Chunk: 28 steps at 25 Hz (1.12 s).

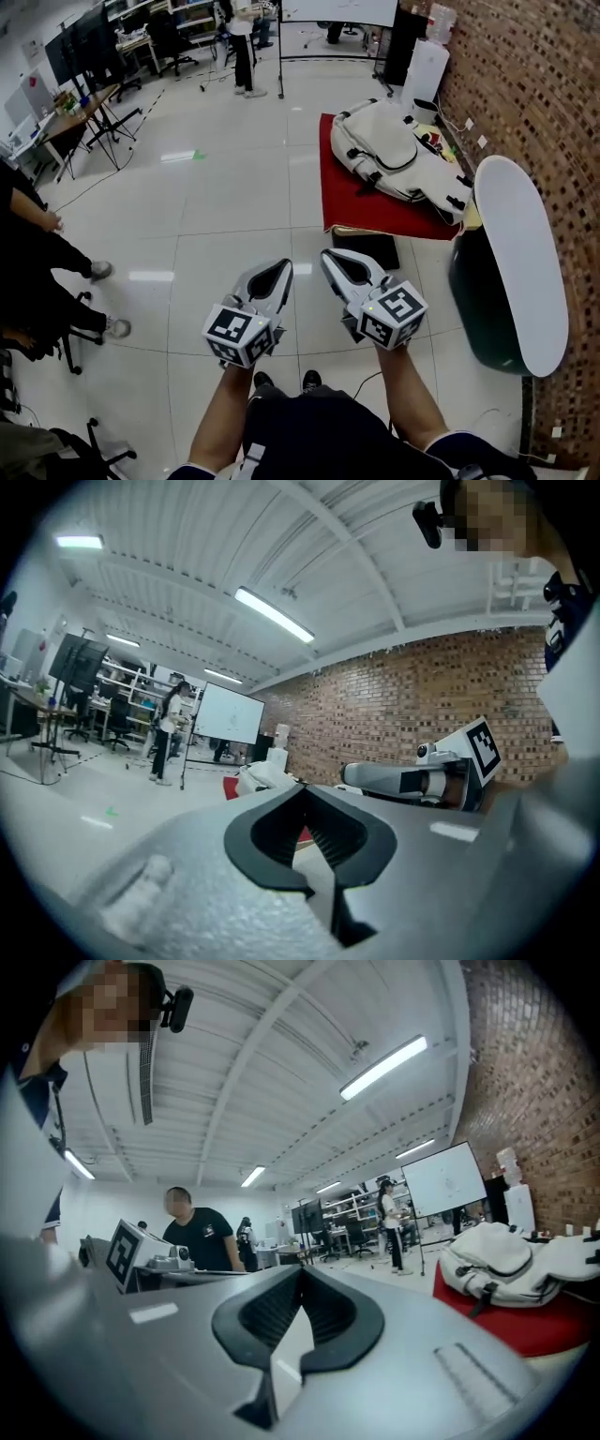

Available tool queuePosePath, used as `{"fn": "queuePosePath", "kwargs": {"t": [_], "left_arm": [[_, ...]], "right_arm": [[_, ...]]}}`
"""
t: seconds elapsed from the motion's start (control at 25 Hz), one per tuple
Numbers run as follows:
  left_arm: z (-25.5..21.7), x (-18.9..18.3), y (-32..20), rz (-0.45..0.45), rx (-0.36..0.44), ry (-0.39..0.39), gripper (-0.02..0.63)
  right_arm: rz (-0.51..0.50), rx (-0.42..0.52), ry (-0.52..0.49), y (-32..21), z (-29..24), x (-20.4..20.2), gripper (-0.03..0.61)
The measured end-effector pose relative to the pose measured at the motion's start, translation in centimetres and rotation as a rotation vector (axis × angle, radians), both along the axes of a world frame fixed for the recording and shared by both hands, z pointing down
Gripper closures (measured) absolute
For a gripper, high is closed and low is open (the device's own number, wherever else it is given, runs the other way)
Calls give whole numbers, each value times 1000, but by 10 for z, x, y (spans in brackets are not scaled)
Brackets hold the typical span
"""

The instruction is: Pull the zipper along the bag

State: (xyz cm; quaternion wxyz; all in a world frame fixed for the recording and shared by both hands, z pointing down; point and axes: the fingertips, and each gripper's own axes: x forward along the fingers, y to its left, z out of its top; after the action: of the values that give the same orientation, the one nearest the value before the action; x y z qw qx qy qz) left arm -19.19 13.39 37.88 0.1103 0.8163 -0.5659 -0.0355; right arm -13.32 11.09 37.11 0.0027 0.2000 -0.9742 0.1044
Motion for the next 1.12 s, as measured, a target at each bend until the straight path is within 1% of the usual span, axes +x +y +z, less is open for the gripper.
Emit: {"fn": "queuePosePath", "kwargs": {"t": [0.2,0.32,0.48,0.6,0.76,0.92,1.12], "left_arm": [[11,54,-60,144,-10,3,614],[18,86,-99,228,-19,4,614],[29,115,-151,312,-27,5,614],[41,123,-194,351,-44,10,614],[54,124,-253,387,-66,13,614],[70,123,-301,410,-88,-6,614],[98,120,-350,417,-110,-40,613]], "right_arm": [[143,-10,39,-48,12,62,575],[229,-19,46,-80,18,95,575],[306,-20,69,-127,27,119,575],[337,-26,96,-167,34,125,575],[378,-34,148,-223,43,127,574],[413,-52,183,-268,55,129,574],[432,-79,230,-307,73,133,575]]}}
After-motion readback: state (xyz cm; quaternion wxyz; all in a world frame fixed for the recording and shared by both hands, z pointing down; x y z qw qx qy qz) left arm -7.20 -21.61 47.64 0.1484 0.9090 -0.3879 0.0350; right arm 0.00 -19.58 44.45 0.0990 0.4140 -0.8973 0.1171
